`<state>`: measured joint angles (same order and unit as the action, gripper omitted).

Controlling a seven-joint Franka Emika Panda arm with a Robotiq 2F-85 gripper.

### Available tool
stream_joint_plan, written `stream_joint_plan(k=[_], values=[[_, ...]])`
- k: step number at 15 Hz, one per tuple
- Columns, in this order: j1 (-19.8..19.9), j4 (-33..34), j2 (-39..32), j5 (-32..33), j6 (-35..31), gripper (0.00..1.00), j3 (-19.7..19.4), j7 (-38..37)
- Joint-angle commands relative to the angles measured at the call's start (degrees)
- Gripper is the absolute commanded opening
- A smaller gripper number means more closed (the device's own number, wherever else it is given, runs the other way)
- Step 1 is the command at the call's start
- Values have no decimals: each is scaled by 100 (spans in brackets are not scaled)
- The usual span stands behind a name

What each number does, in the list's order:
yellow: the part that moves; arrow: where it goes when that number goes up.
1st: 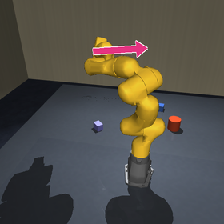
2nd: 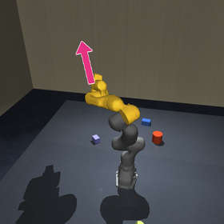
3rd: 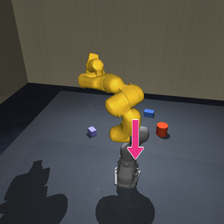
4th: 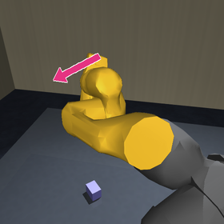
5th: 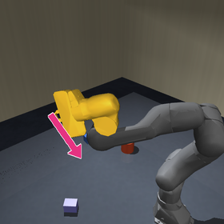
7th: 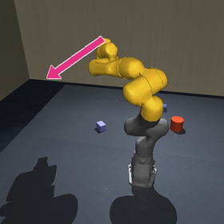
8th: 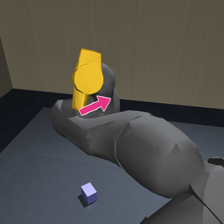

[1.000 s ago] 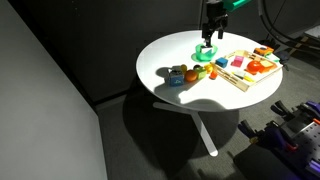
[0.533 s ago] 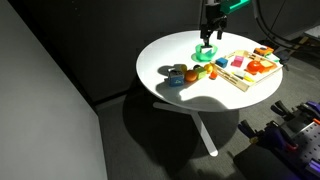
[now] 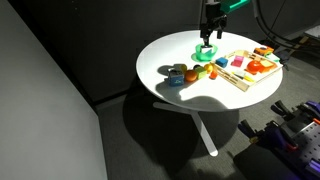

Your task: Put the lime green building block on the tray

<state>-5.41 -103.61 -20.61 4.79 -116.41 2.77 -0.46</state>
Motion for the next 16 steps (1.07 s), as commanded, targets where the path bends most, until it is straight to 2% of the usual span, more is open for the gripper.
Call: stream_joint_plan(k=[1,9,16], values=[[4,65,-68,10,66,100,10,-26],[0,196,-545,-35,-83,100,5,-73],[-31,135,-985,-43,-832,100,-8,-146]])
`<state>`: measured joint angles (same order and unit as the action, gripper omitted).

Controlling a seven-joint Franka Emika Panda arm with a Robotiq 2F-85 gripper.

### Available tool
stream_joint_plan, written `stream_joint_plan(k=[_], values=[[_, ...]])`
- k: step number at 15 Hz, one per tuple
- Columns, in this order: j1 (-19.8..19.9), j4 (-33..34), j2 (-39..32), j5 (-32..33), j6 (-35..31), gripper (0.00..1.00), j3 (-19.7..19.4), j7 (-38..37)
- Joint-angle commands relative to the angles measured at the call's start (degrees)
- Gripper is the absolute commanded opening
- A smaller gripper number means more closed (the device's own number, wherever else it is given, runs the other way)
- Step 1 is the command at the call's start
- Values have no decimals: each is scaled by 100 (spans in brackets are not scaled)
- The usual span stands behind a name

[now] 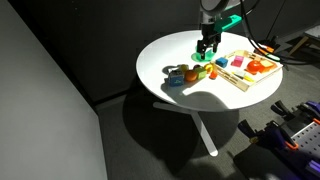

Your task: Put the lime green building block on the tray

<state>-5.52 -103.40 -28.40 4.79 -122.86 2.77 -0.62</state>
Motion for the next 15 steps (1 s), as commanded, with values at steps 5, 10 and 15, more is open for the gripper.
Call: stream_joint_plan(k=[5,10,15], values=[[-69,118,-551,-12,-367,100,-36,-200],[-72,135,-801,-40,-493,100,-38,-212],[-77,139,-981,-63,-707,100,-40,-298]])
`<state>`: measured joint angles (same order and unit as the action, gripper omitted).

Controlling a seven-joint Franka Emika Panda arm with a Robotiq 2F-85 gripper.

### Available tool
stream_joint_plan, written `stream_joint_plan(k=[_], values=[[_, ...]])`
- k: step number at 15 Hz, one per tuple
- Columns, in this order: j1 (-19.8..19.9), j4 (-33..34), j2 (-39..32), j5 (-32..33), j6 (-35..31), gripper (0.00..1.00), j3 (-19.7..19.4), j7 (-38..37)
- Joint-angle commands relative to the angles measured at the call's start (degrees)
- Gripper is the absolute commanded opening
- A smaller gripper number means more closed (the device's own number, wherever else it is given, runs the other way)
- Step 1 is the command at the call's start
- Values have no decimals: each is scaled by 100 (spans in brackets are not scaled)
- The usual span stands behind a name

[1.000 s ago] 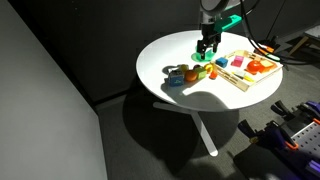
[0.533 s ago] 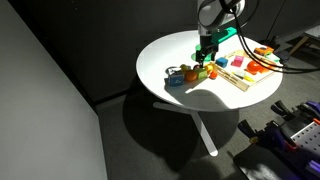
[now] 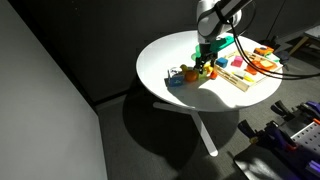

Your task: Put the lime green building block on the tray

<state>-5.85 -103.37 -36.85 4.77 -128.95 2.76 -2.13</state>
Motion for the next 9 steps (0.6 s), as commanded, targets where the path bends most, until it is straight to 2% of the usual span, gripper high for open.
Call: stream_joint_plan(k=[1,9], values=[[-51,136,-172,-61,-147,100,-38,-161],[-146,114,-380,-135,-788,100,-78,-662]])
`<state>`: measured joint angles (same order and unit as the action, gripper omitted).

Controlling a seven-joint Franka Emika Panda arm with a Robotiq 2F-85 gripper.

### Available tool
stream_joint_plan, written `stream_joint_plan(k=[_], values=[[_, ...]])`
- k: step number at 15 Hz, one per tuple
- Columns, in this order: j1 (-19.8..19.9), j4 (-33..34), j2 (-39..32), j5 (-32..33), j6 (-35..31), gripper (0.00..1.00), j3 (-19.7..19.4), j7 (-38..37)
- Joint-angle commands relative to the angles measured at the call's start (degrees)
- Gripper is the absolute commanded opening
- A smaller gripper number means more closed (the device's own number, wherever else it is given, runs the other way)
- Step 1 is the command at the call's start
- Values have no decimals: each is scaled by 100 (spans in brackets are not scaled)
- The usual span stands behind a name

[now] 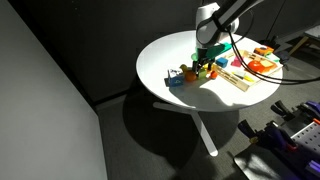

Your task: Put the lime green building block on the tray

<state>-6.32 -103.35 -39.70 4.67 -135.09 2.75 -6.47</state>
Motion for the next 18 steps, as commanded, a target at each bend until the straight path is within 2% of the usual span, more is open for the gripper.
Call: stream_joint_plan(k=[1,16,17,18], values=[[-114,124,-119,-127,-249,100,-85,-292],[-211,610,-482,-69,-345,100,-321,-636],[-227,643,-512,-61,-342,75,-341,-666],[-249,666,-531,-41,-339,72,-369,-696]])
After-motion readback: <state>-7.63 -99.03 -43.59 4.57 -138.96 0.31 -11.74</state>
